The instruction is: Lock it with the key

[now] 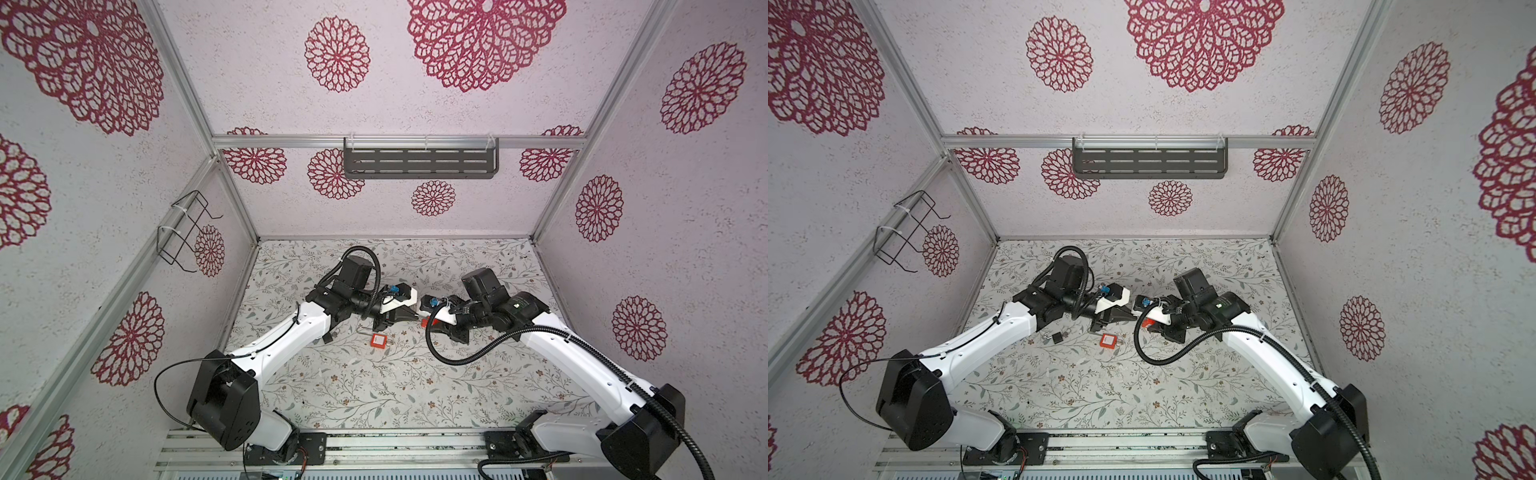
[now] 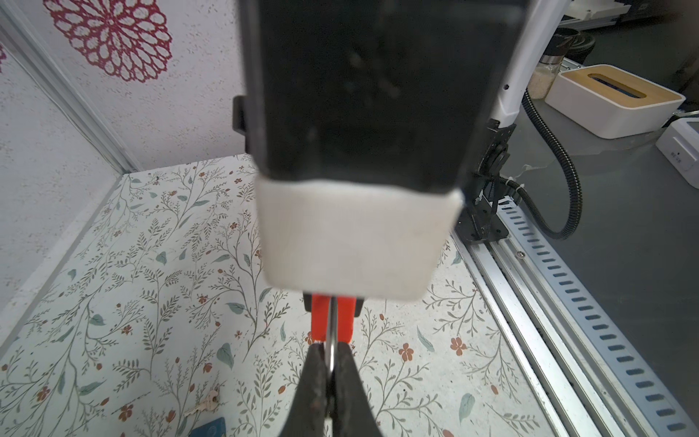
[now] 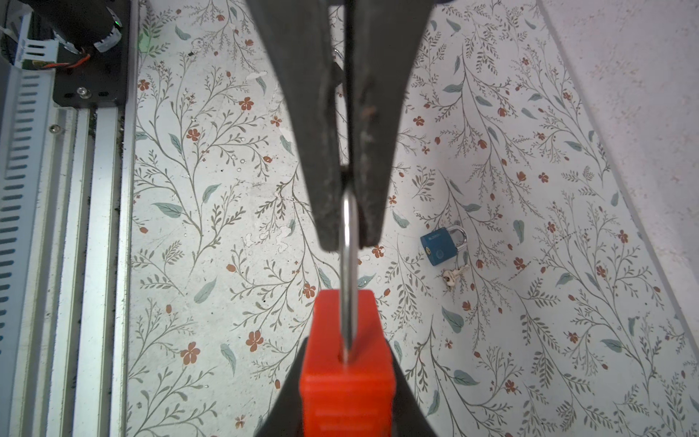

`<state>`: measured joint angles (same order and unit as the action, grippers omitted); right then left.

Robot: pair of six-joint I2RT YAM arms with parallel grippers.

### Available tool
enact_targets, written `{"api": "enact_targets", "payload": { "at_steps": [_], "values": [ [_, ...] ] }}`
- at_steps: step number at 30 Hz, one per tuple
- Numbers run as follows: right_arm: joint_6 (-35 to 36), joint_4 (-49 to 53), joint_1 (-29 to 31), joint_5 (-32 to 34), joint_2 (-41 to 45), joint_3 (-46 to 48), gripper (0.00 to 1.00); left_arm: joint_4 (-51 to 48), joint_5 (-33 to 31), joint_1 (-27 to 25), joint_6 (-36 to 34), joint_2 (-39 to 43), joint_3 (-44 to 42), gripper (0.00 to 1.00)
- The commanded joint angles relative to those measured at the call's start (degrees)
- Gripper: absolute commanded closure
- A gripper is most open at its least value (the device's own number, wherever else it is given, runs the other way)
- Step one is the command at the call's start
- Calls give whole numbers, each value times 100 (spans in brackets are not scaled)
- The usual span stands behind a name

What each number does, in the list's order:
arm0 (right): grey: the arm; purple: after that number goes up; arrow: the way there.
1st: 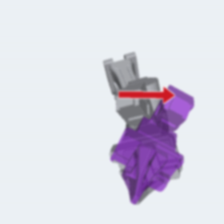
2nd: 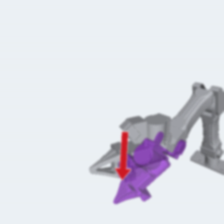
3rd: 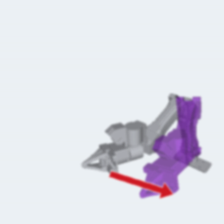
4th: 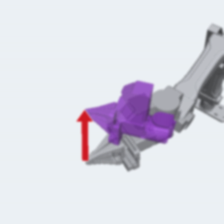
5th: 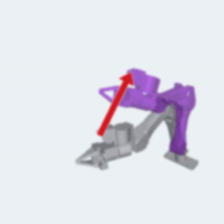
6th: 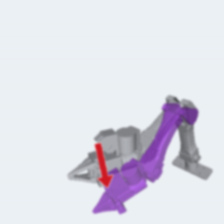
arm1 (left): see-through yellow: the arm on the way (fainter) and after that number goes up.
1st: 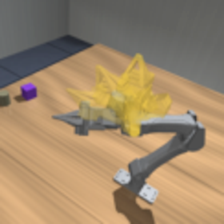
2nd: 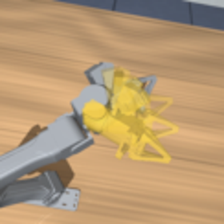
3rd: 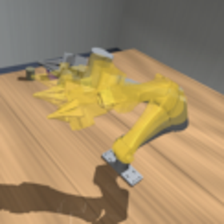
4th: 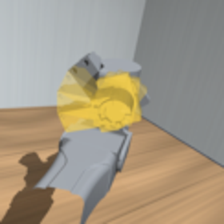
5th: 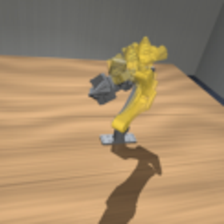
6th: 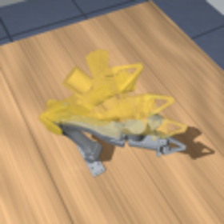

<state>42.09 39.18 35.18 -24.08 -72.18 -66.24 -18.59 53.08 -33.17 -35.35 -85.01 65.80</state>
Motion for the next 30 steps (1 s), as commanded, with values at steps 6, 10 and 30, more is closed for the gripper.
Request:
{"api": "enact_targets", "payload": {
  "at_steps": [6, 10, 30],
  "values": [
    [-20, -640, 7, 300, 232, -204, 51, 1152, 561, 344, 959, 144, -478, 100],
    [-142, -666, 7, 350, 353, -92, 38, 1363, 597, 417, 1111, 159, -511, 100],
    [-789, -60, -353, 144, 949, -159, 29, 3897, 790, 571, 2789, 212, -1141, 100]
  ]
}}
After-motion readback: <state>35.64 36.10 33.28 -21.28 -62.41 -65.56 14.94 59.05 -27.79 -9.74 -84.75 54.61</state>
